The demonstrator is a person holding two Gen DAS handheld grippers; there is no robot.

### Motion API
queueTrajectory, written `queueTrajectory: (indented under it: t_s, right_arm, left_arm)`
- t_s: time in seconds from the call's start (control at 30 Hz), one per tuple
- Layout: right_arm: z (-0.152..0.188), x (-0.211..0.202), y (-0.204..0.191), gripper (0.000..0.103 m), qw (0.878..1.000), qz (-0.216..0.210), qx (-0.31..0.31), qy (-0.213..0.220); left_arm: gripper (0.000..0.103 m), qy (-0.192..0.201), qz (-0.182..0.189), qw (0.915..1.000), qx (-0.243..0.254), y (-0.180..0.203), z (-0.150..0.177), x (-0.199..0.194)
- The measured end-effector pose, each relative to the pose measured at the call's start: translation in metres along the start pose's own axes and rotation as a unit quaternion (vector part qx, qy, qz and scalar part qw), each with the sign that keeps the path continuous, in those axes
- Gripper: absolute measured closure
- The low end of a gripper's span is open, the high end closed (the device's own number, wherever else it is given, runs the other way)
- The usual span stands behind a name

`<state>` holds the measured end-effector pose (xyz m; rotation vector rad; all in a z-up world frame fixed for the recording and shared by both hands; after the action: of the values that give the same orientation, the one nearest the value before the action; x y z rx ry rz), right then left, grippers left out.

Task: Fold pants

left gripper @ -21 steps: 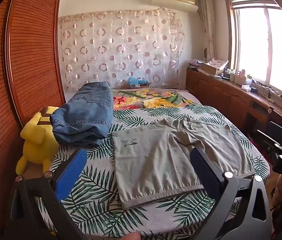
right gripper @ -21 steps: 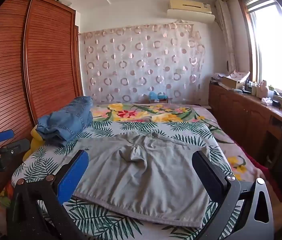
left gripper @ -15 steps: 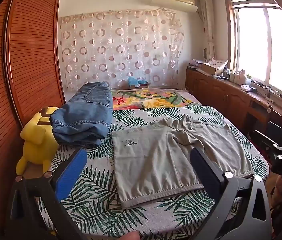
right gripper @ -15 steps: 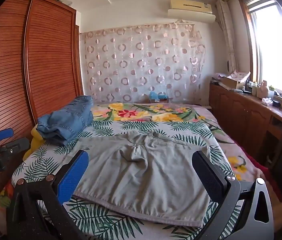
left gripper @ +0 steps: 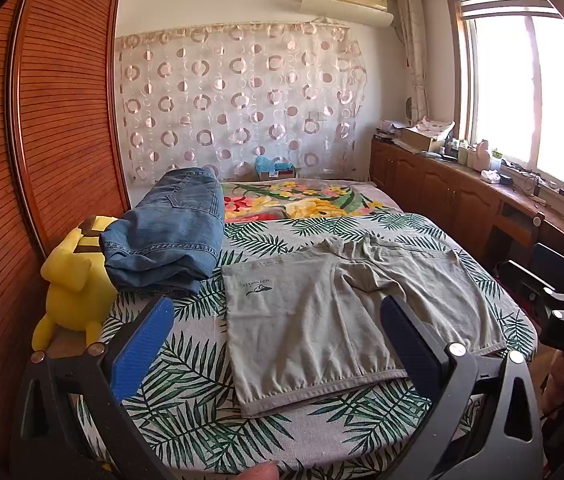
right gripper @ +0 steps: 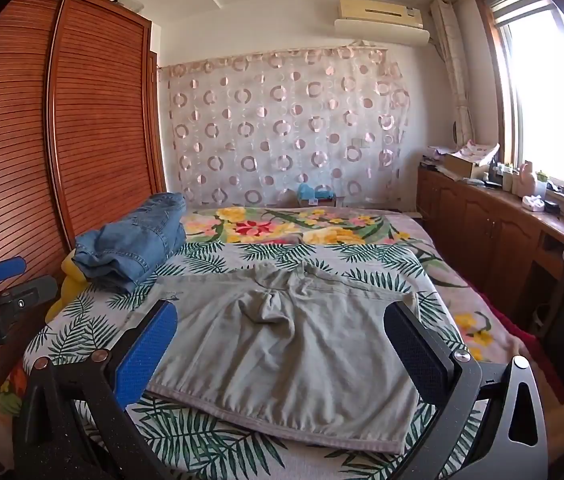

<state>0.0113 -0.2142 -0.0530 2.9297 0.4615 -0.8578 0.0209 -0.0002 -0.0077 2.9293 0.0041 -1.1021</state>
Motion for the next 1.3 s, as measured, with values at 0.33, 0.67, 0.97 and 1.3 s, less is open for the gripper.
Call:
queueTrajectory:
  t_s: [0.33,0.67,0.97,1.3]
  right_arm:
    - [-0.0005,-0.0015,-0.0011,0.000,1.000,0.003,0.001,0.000]
    - [0.0002,-0.0047,-0.0021,0.000,1.000,0.003,0.002,0.001]
    - [0.0003,-0.0040,-0.0021,0.000,1.000,0.003,0.003,0.001]
    - [0.0002,-0.0042,-0.0021,0.000,1.000,0.002,0.003,0.001]
  left_arm:
    - [0.000,0.002,0.001,1.0000,0.001,-0.0010,-0.0009,-0.0013]
    - [0.000,0.002,0.001,1.0000,0.000,-0.0009,-0.0005,-0.0008]
    - [0.000,0.002,0.002,1.0000,-0.001,-0.0010,-0.0002,-0.0009]
    - [0.000,0.003,0.002,1.0000,-0.001,0.0011,-0.0018,-0.0037]
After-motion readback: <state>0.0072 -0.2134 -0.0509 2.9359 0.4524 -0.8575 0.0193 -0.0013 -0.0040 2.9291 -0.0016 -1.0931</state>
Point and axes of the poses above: each gripper's, at about its wrist camera, not at the fingertips, and x roughly the way its jaws point, y to its right, z to its underside, the point moved 3 cm from there along x, roughly the way its jaws point, and after that the axes turned 14 degrees about -y, right-handed, at the moved point
